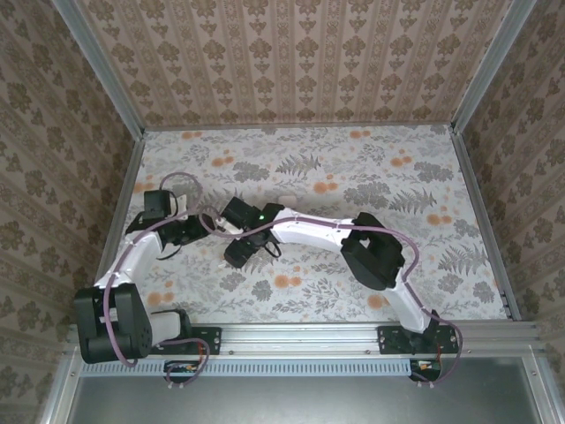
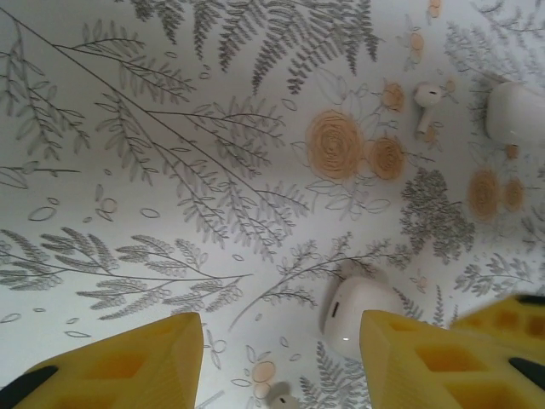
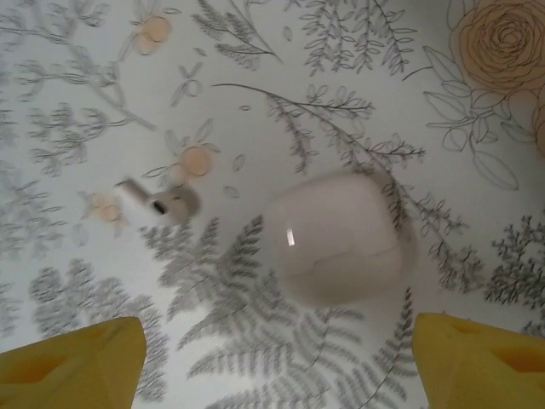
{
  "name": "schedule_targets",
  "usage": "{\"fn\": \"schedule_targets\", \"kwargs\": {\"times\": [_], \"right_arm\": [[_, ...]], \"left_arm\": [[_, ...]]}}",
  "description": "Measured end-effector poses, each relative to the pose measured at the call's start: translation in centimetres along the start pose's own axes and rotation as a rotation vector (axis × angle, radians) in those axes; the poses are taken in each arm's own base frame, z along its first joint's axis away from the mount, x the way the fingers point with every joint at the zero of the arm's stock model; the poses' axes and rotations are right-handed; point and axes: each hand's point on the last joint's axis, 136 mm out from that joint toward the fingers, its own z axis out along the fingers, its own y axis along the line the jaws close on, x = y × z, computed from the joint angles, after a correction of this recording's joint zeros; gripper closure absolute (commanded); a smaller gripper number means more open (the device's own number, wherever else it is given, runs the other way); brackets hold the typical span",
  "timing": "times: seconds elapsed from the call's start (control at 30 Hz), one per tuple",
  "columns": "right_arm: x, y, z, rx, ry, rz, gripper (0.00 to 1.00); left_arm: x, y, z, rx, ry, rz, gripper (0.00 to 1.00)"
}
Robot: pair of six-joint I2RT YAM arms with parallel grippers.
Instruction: Insert the wireless bluetooth earbuds into the charging case
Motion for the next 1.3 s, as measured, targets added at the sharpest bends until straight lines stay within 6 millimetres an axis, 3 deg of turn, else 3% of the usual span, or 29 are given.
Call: {"fn": "schedule_targets", "kwargs": {"times": [0.43, 0.77, 0.87, 1.1, 1.2, 1.3], "right_arm": [[1.1, -2.5, 3.4, 0.052, 0.091, -0.058, 0.18], [0.3, -2.7, 3.8, 0.034, 0.077, -0.136, 0.5], [0.4, -2.8, 3.6, 0.03, 0.067, -0.165, 0.55], [3.7, -3.0, 1.3, 0.023, 0.07, -0.207, 0.56], [4.1, -3.6, -1.2, 0.025, 0.031, -0.202, 0.56], [3.3, -4.1, -4.6, 0.04, -0.059, -0.202, 0.56]], "left_arm": [[-1.0, -0.7, -0.1, 0.05, -0.039, -0.001, 0.49], [-0.9, -0.7, 0.1, 0.055, -0.031, -0.004, 0.48], [-0.9, -0.8, 0.1, 0.061, -0.028, -0.005, 0.49], [-0.8, -2.0, -0.6, 0.124, -0.031, 0.003, 0.49], [-1.2, -3.8, -1.8, 0.201, -0.06, 0.014, 0.49], [-1.5, -6.0, -3.2, 0.3, -0.086, 0.037, 0.48]]}}
